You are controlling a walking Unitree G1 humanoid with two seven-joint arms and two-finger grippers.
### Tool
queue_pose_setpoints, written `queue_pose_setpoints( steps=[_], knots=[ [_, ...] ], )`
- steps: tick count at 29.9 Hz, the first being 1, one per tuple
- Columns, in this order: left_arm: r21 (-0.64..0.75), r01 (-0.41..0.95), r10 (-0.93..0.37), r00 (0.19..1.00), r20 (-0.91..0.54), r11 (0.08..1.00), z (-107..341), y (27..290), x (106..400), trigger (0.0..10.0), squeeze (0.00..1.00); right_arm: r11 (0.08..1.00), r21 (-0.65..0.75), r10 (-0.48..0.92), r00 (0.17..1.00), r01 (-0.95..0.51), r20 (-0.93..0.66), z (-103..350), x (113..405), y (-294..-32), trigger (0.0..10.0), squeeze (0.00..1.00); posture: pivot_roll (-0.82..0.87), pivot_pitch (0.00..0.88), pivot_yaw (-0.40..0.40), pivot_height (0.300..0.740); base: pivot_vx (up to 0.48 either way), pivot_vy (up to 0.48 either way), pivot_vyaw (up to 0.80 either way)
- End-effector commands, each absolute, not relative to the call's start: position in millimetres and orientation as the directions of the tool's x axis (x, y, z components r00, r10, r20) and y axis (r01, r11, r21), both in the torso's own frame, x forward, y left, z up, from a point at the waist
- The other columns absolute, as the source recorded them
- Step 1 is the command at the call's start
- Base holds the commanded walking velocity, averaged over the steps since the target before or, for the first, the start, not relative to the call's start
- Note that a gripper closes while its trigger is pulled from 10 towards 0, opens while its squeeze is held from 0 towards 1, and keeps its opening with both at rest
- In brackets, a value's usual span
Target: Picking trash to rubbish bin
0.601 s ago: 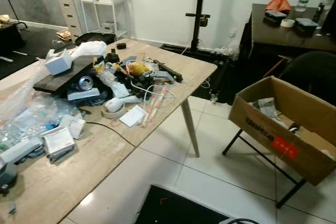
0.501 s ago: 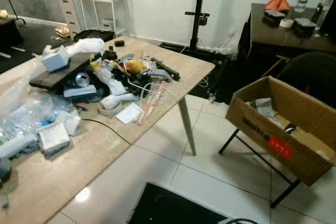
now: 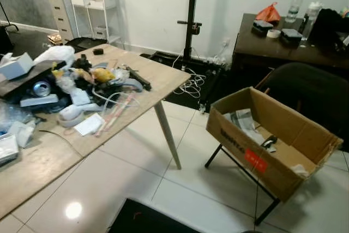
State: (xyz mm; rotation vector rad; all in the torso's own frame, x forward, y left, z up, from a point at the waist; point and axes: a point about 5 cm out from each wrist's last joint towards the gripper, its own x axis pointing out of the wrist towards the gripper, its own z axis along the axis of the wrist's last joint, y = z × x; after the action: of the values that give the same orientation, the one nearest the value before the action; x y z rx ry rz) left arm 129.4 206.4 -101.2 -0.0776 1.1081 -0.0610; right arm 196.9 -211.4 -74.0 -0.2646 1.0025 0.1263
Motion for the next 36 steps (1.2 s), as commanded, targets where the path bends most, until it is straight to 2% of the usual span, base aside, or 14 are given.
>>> queue_pose_setpoints(
  steps=[1, 36],
  knots=[
    [-0.104, 0.018, -0.103, 0.403, -0.91, 0.994, -105.4, 203.3, 118.4, 10.0, 0.0, 0.961, -0.143, -0.004, 0.509, -0.235, -0.861, -78.1, 189.7, -209.2, 10.0, 0.0, -0.09, 0.15, 0.043, 0.74, 0.0, 0.0, 0.8],
    [-0.127, 0.037, -0.131, 0.386, -0.913, 0.991, -106.2, 198.4, 118.0, 10.0, 0.0, 0.96, -0.133, 0.011, 0.507, -0.247, -0.862, -77.9, 190.1, -208.8, 10.0, 0.0, -0.1, 0.141, 0.039, 0.74, 0.0, 0.0, 0.78]
  ],
)
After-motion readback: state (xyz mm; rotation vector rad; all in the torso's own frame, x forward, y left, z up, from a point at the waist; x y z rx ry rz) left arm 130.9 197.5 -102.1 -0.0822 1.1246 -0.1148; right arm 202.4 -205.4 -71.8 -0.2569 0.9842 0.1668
